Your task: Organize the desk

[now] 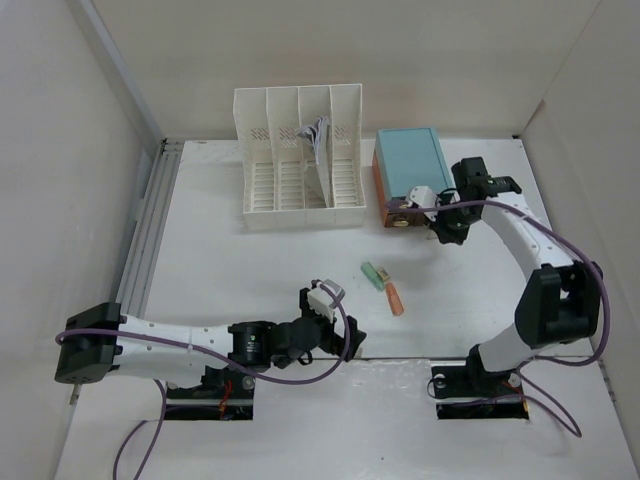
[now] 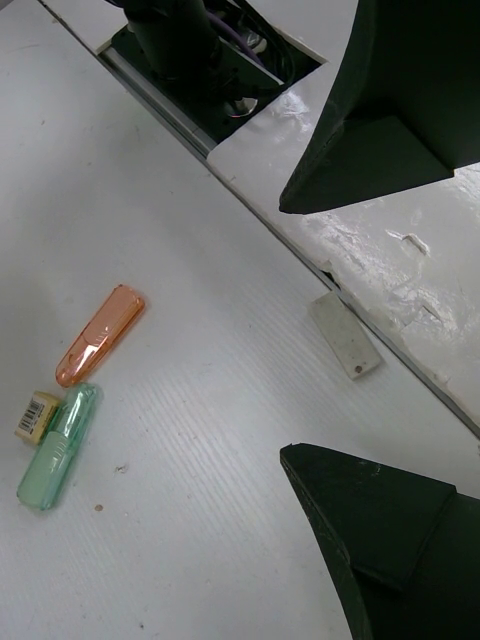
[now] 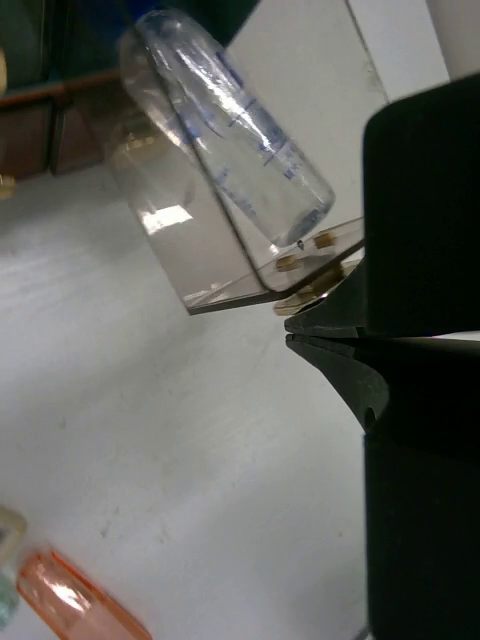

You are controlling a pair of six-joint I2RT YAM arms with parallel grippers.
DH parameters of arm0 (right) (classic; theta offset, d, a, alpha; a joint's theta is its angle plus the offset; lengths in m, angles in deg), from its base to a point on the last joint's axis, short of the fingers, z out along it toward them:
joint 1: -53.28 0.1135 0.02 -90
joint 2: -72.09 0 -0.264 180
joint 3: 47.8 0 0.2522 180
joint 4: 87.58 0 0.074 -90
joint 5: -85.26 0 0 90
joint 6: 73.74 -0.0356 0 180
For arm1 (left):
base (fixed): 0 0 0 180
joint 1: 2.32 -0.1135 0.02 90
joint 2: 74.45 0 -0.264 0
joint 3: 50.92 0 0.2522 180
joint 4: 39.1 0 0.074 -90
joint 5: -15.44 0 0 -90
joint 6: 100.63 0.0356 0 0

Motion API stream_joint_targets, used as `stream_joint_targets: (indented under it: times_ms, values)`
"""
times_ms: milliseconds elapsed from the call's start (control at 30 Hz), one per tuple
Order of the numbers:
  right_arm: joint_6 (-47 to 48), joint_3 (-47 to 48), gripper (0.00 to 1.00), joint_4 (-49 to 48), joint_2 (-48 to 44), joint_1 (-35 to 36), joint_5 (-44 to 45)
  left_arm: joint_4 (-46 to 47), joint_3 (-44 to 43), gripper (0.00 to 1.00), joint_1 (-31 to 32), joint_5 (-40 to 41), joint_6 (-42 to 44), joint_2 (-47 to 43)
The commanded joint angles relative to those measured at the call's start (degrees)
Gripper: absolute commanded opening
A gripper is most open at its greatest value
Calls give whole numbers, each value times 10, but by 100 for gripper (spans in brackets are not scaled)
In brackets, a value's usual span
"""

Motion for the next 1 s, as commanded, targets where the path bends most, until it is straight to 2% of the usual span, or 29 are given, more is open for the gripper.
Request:
stream_joint_targets:
  times_ms: [0,267,367,533,767,900,933,967]
  values:
    - [-44,22,0,-104,24,-5,39,21,-2,99,2,11,7,-12]
    - [-71,89,0,-132,110,-5,39,27,-18,99,2,27,12,-2]
    - [-88,102,0,-156,128,-5,44,49,-23,99,-26,13,12,4]
    - [-123,87,1,-211,122,-5,68,95,-28,99,-64,-15,12,33]
    - [-140,45,1,-283,58,-5,88,169,-59,99,-128,-110,12,97]
    - [-70,69,7,-145,30,-5,-38,195,-89,99,-162,-177,18,127]
    - [-57,77,14,-115,18,-5,-88,203,-102,99,-172,-194,12,135]
    - [-52,78,20,-84,5,-5,-100,213,-109,99,-181,-212,7,144]
